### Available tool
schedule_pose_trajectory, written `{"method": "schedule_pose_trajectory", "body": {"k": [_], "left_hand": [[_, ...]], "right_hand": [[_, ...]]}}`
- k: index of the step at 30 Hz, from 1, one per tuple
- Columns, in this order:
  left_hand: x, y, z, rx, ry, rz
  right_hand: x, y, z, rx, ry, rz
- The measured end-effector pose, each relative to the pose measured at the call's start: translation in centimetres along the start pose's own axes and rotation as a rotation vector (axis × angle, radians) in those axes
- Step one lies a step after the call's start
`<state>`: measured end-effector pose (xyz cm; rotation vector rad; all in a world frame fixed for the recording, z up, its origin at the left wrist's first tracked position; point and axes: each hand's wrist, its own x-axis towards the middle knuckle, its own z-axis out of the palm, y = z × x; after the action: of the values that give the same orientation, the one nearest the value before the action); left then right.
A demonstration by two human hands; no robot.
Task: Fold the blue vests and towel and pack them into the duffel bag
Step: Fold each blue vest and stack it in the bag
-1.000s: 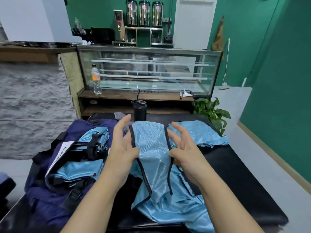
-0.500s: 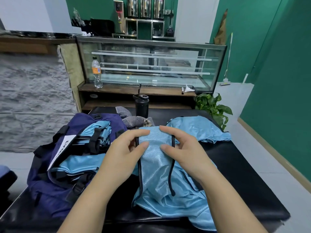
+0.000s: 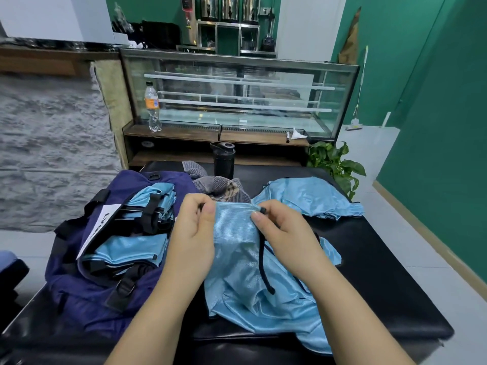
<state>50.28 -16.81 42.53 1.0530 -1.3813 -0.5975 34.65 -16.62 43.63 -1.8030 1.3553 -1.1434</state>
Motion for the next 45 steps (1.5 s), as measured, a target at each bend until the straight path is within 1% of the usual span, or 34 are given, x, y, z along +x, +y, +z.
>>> {"method": "schedule_pose_trajectory", "body": {"k": [2, 5, 8, 11, 13, 15, 16, 19, 21, 23, 27, 30, 32, 34, 35, 37, 39, 42, 45], "left_hand": [[-0.1, -0.5, 0.3, 0.019, 0.007, -0.015], [0.0, -1.7, 0.0, 0.041, -0.056, -0.089], [-0.1, -3.3, -0.5, 0.009, -0.049, -0.191], [-0.4, -4.2, -0.7, -0.150, -0.014, -0.350], [-0.5, -4.7, -0.7, -0.141, 0.029, -0.414], [-0.5, -5.3, -0.7, -0.115, 0.084, -0.440], [-0.5, -5.4, -0.7, -0.139, 0.095, -0.447], [-0.4, -5.6, -1.0, -0.135, 0.095, -0.449], [-0.3, -5.9, -1.3, -0.104, 0.077, -0.438], [-0.2, -6.3, -1.5, -0.079, 0.060, -0.432], [-0.2, -6.8, -2.0, -0.062, 0.051, -0.458], [-0.5, -6.9, -2.4, -0.047, 0.008, -0.469], [-0.7, -7.1, -2.6, -0.020, -0.026, -0.489], [-0.9, -7.2, -2.8, -0.014, -0.036, -0.513], [-0.9, -7.3, -3.0, -0.014, -0.034, -0.521], [-1.0, -7.3, -3.2, -0.023, -0.024, -0.527], [-1.0, -7.3, -3.2, -0.040, -0.016, -0.531], [-1.0, -7.2, -3.1, -0.054, -0.008, -0.537], [-1.0, -7.0, -2.5, -0.043, -0.025, -0.522]], "right_hand": [[0.1, 0.3, 0.5, 0.074, -0.012, 0.004], [0.2, 1.5, 1.3, 0.204, -0.035, 0.024], [0.0, 2.9, 2.2, 0.273, -0.153, 0.063], [-0.2, 3.9, 3.8, 0.241, -0.306, 0.118], [-0.4, 4.4, 4.5, 0.251, -0.351, 0.174], [-0.1, 5.3, 4.6, 0.297, -0.317, 0.235], [0.2, 6.2, 4.4, 0.283, -0.263, 0.261], [1.8, 10.1, 3.8, 0.025, -0.056, 0.342], [2.9, 12.2, 3.7, -0.132, 0.000, 0.379], [3.9, 13.6, 4.0, -0.215, -0.030, 0.394], [5.6, 14.7, 5.8, -0.221, -0.109, 0.433], [6.7, 15.1, 6.9, -0.234, -0.157, 0.436], [7.2, 15.0, 7.4, -0.222, -0.246, 0.449], [7.7, 14.8, 7.7, -0.142, -0.308, 0.498], [7.8, 14.5, 7.8, -0.084, -0.308, 0.525], [8.2, 14.0, 7.8, 0.004, -0.254, 0.551], [8.4, 13.4, 7.6, 0.074, -0.225, 0.506], [8.2, 11.7, 6.8, 0.147, -0.271, 0.426], [7.8, 9.5, 5.7, 0.183, -0.225, 0.365]]}}
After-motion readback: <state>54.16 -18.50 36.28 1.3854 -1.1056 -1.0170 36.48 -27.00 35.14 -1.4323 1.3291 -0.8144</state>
